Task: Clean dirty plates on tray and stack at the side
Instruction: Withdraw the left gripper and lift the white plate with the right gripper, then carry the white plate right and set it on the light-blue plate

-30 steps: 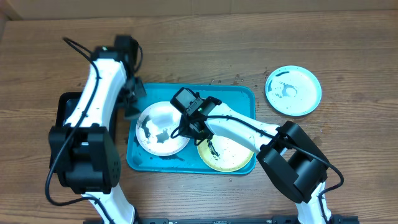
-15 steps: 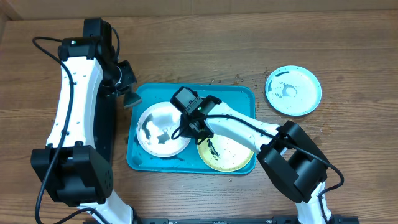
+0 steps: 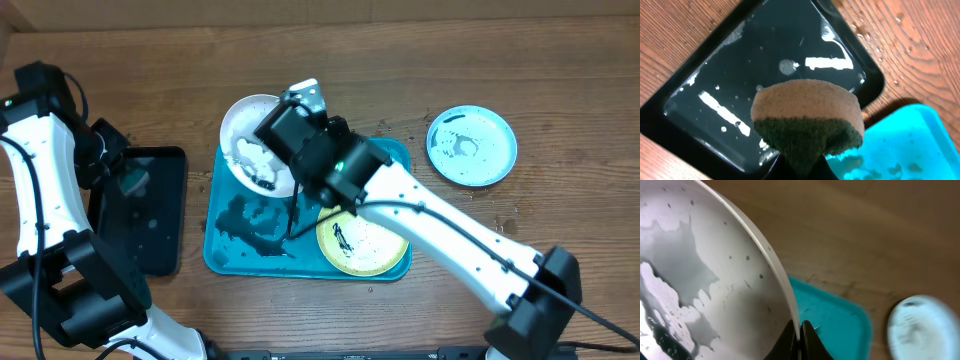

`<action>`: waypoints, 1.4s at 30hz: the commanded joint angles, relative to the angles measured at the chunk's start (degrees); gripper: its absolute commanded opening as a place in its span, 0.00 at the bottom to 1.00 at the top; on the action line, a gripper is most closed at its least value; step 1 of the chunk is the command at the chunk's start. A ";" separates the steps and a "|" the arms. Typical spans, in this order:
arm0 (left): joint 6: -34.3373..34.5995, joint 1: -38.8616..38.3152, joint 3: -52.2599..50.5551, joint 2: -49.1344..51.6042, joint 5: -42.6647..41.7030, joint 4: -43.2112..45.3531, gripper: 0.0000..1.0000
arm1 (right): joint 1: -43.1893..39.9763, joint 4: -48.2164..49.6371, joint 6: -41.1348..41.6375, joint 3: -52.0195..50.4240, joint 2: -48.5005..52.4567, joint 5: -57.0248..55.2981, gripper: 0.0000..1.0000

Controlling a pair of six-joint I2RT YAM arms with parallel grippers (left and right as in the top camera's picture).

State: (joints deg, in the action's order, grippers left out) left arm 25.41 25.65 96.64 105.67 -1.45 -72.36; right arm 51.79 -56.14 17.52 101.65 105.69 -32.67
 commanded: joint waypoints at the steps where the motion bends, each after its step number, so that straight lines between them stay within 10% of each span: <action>1: 0.81 1.29 -3.10 -0.76 0.04 1.62 0.04 | 4.79 -0.74 -11.91 2.21 -0.61 -17.64 0.04; 15: 1.68 2.56 -6.14 -0.76 -1.36 3.21 0.04 | 17.51 9.14 -36.57 2.25 -0.59 -43.80 0.04; 28: 1.66 2.56 -6.14 -0.76 -2.67 3.21 0.04 | 18.12 11.54 -38.23 2.25 -0.59 -44.74 0.04; 34: 1.66 2.56 -6.14 -0.76 -2.67 3.17 0.04 | 17.29 7.91 -25.40 2.25 -0.59 -38.97 0.04; 42: 1.64 2.56 -6.14 -0.79 -3.08 2.60 0.04 | 2.51 -3.85 3.28 2.25 -0.59 9.57 0.04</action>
State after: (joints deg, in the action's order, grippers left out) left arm 26.68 27.86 90.67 105.67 -3.90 -69.45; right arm 61.82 -59.05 5.58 102.80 105.56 -46.11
